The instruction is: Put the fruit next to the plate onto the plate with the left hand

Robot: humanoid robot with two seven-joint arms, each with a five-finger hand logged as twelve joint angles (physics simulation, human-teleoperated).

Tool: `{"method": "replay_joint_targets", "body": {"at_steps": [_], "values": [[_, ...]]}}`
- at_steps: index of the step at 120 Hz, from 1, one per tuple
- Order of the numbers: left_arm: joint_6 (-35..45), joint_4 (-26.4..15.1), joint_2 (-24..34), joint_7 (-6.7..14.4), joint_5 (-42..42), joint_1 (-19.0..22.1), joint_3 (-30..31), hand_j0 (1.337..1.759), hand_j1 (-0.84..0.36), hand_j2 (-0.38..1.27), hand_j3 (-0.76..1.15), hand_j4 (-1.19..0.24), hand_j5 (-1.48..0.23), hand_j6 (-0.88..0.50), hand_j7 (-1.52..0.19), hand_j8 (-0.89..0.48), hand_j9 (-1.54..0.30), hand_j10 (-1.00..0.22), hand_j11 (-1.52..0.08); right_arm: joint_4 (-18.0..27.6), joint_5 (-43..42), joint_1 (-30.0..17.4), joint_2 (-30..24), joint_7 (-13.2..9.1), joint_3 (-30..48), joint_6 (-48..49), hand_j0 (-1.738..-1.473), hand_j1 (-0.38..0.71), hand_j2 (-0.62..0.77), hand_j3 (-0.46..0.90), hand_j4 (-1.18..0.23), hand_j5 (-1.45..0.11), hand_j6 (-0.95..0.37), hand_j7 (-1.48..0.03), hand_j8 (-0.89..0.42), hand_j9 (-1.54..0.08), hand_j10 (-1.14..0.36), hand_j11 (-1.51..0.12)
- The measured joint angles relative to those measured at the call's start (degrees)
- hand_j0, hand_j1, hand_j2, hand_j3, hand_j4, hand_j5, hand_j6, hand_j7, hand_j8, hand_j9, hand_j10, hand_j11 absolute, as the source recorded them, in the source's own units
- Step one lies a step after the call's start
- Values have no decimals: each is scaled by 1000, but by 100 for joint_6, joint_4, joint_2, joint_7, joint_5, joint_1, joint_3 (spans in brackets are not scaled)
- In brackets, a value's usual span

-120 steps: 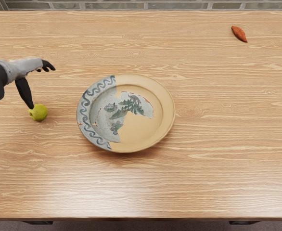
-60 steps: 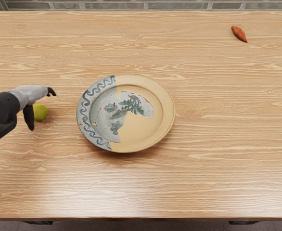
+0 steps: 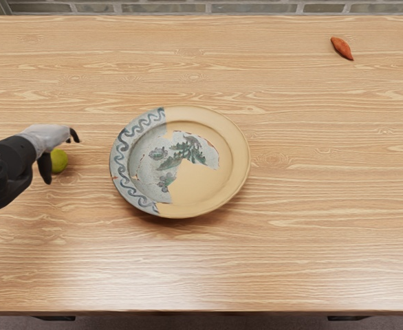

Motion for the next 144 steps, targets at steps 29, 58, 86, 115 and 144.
{"method": "replay_joint_targets", "body": {"at_steps": [29, 58, 86, 115, 144], "values": [[19, 142, 0, 0, 9, 9, 19, 1658, -68, 75, 0, -357, -457, -358, -457, -358, -456, -356, -456, 0, 0, -1, 0, 0, 0, 0, -1658, -349, 0, 0, 0, 0, 0, 0, 0, 0, 0, 0], [116, 253, -5, 0, 70, -2, 127, 1658, -93, 80, 0, -377, -484, -378, -484, -378, -483, -376, -483, 0, 0, -1, 0, 0, 0, 0, -1658, -349, 0, 0, 0, 0, 0, 0, 0, 0, 0, 0], [116, 302, -78, 0, 76, -9, 177, 1658, -126, 85, 0, -404, -520, -405, -520, -405, -519, -404, -519, 0, 0, -1, 0, 0, 0, 0, -1658, -349, 0, 0, 0, 0, 0, 0, 0, 0, 0, 0], [120, 307, -132, 0, 72, 9, 183, 1658, -182, 95, 0, -450, -581, -451, -580, -451, -580, -450, -580, 0, 0, -1, 0, 0, 0, 0, -1658, -349, 0, 0, 0, 0, 0, 0, 0, 0, 0, 0], [135, 304, -122, 0, 82, 17, 267, 1658, -264, 116, 0, -542, -661, -478, -681, -531, -681, -530, -680, 0, 1, -7, 0, 0, 0, 0, -1658, -349, 0, 0, 0, 0, 0, 0, 0, 0, 0, 0]]}}
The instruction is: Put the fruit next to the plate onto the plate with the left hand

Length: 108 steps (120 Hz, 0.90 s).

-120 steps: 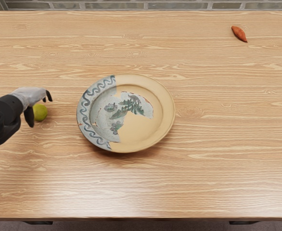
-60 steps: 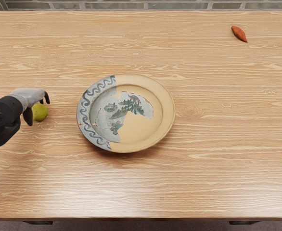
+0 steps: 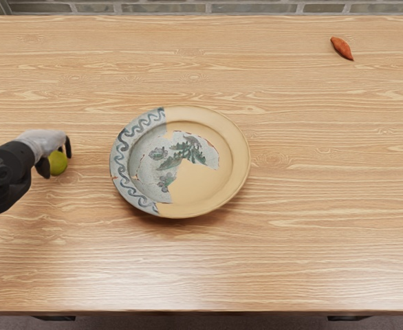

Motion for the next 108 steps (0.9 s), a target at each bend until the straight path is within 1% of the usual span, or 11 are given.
{"method": "replay_joint_targets", "body": {"at_steps": [21, 38, 62, 66, 69, 74, 94, 98, 101, 106, 108], "values": [[-1, -3, -10, 2, 21, 41, 5, 1651, -289, 142, 0, -638, -794, -419, -829, -480, -853, -633, -851, 0, 6, 0, 0, 0, 0, 0, -1658, -349, 0, 0, 0, 0, 0, 0, 0, 0, 0, 0], [-10, 24, -10, 3, 21, 80, 6, 1647, -258, 114, 0, -640, -897, -436, -931, -500, -959, -693, -958, 0, 8, 0, 0, 0, 0, 0, -1658, -349, 0, 0, 0, 0, 0, 0, 0, 0, 0, 0], [-60, 60, -18, 0, -50, -26, 3, 1647, -272, 244, 0, -611, -979, -421, -1007, -520, -1032, -737, -1033, 0, 8, 5, 0, 0, 0, 0, -1658, -349, 0, 0, 0, 0, 0, 0, 0, 0, 0, 0], [-67, 62, -19, 0, -61, -80, 3, 1647, -284, 239, 0, -600, -986, -414, -1013, -510, -1039, -741, -1041, 0, 8, 5, 0, 0, 0, 0, -1658, -349, 0, 0, 0, 0, 0, 0, 0, 0, 0, 0], [-78, 63, -18, 0, -74, -124, 2, 1647, -294, 300, 0, -595, -994, -403, -1017, -510, -1042, -743, -1044, 0, 8, 6, 0, 0, 0, 0, -1658, -349, 0, 0, 0, 0, 0, 0, 0, 0, 0, 0], [-98, 62, -26, 0, -94, -202, -2, 1647, -319, 312, 0, -574, -1000, -385, -1020, -491, -1048, -746, -1050, 0, 8, 6, 0, 0, 0, 0, -1658, -349, 0, 0, 0, 0, 0, 0, 0, 0, 0, 0], [-277, 28, -60, 1, -364, -743, -24, 1646, -374, 380, 0, -532, -1016, -349, -1037, -452, -1060, -750, -1064, 0, 8, 6, 0, 0, 1, 0, -1658, -349, 0, 0, 0, 0, 0, 0, 0, 0, 0, 0], [-336, 15, -151, 2, -401, -831, -37, 1645, -381, 385, 0, -528, -1016, -345, -1036, -448, -1060, -751, -1063, 0, 8, 6, 0, 1, 1, 0, -1658, -349, 0, 0, 0, 0, 0, 0, 0, 0, 0, 0], [-384, 5, -230, 2, -461, -908, -50, 1645, -388, 436, 0, -525, -1022, -339, -1039, -450, -1060, -751, -1063, 0, 8, 6, 0, 1, 1, 0, -1658, -349, 0, 0, 0, 0, 0, 0, 0, 0, 0, 0], [-435, -14, -355, 1, -529, -1007, -66, 1645, -388, 385, 0, -520, -1020, -339, -1036, -441, -1061, -752, -1064, 0, 8, 6, 0, 1, 2, 0, -1658, -349, 0, 0, 0, 0, 0, 0, 0, 0, 0, 0], [-452, -20, -415, 1, -553, -1046, -71, 1645, -384, 403, 0, -524, -1021, -341, -1036, -447, -1061, -752, -1064, 0, 8, 8, 0, 2, 3, 0, -1658, -349, 0, 0, 0, 0, 0, 0, 0, 0, 0, 0]]}}
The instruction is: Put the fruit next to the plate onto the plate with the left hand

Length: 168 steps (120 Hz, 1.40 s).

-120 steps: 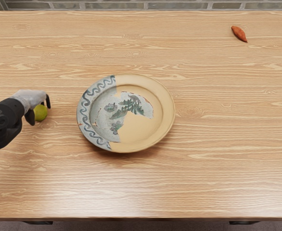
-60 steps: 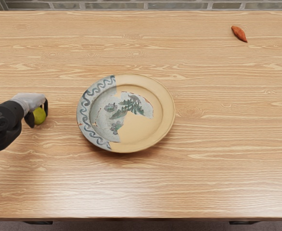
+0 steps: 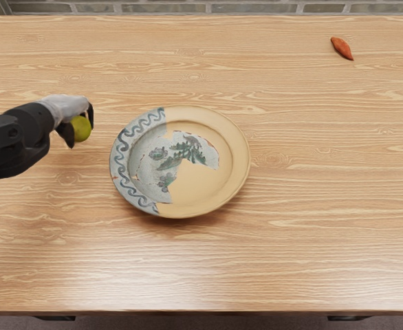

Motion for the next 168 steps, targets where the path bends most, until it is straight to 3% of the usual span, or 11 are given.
{"method": "replay_joint_targets", "body": {"at_steps": [49, 81, 121, 127, 150, 168], "values": [[-120, -44, -901, -1, -389, -565, -37, 1647, -386, 397, 0, -516, -1027, -341, -1034, -457, -1052, -753, -1056, -6, 0, 4, 0, 4, 5, 0, -1658, -349, 0, 0, 0, 0, 0, 0, 0, 0, 0, 0], [-279, -25, -1509, -3, -540, -521, -7, 1648, -390, 409, 0, -516, -1021, -342, -1024, -457, -1041, -749, -1045, -9, 0, -7, 0, 21, 2, 0, -1658, -349, 0, 0, 0, 0, 0, 0, 0, 0, 0, 0], [-411, 53, -1602, -2, -550, -360, 44, 1648, -357, 349, 0, -550, -985, -374, -993, -480, -1017, -728, -1021, -9, 0, -6, 0, 24, 1, 0, -1658, -349, 0, 0, 0, 0, 0, 0, 0, 0, 0, 0], [-406, 52, -1600, -1, -566, -356, 30, 1650, -321, 320, 0, -551, -904, -389, -912, -504, -934, -673, -937, -9, 0, -7, 0, 24, 1, 0, -1658, -349, 0, 0, 0, 0, 0, 0, 0, 0, 0, 0], [-377, 9, -1495, -1, -1047, -410, -46, 1655, 21, 138, 0, -272, -426, -209, -429, -254, -437, -319, -439, -9, 0, -9, 0, 24, -2, 0, -1658, -349, 0, 0, 0, 0, 0, 0, 0, 0, 0, 0], [-1022, -488, -428, -1, -2002, -387, -679, 1656, 172, 71, 0, -149, -227, -119, -228, -141, -232, -172, -233, -9, 0, -10, 0, 24, -3, 0, -1658, -349, 0, 0, 0, 0, 0, 0, 0, 0, 0, 0]]}}
